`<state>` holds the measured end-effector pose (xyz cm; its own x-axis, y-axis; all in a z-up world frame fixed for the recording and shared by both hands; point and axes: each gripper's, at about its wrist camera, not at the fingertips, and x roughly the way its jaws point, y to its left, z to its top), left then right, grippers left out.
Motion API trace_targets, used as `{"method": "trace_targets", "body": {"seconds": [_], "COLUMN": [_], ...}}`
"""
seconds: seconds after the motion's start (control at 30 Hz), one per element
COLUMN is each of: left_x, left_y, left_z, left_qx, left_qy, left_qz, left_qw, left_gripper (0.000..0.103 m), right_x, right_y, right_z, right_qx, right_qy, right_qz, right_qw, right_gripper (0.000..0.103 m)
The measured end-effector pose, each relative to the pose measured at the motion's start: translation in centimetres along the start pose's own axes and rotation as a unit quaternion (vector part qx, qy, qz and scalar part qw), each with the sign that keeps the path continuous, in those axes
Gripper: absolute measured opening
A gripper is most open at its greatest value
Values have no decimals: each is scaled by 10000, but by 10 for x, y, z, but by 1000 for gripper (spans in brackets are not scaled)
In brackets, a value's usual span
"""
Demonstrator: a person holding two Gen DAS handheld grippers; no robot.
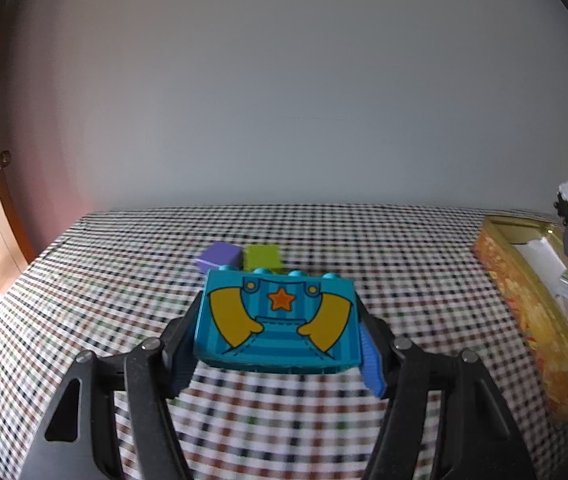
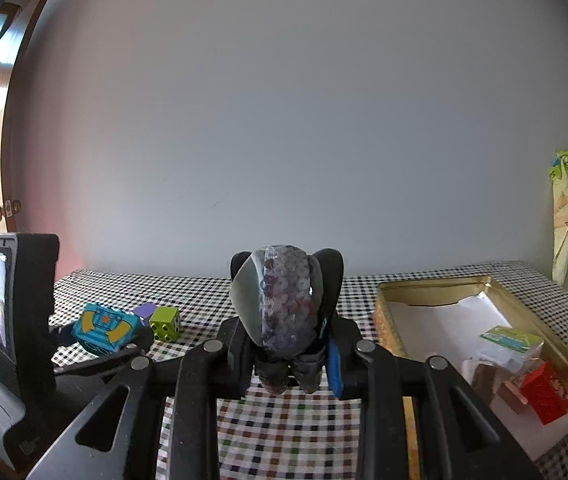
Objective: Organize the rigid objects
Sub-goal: 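Lift the blue brick with the left tool while the right tool lifts the pouch, then carry the blue brick and grey pouch together toward the gold tray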
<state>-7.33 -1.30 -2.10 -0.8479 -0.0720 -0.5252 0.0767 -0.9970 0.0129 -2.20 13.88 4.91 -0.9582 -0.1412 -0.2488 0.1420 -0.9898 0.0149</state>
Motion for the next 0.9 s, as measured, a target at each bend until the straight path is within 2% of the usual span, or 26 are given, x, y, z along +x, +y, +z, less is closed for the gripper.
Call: {"method": "trace_targets", "body": {"seconds": [0.47,0.9], "left_x": [-15,-34], "left_y": [-45,-95], "left_z": [12,24], "left_qx": [204,516], "left_qy": [-160,-335], "left_qz": [-408,-904], "left_qw": [9988,9940], "left_gripper": [65,65], "right_x": [-31,-47], "right_y": [-52,-112], "right_z": [-1,0], "right_qx": [320,572], "right_qy": [-229,-430], "right_qz": [-349,-984], "right_qw": [9986,9926], "right_gripper": [31,31]}}
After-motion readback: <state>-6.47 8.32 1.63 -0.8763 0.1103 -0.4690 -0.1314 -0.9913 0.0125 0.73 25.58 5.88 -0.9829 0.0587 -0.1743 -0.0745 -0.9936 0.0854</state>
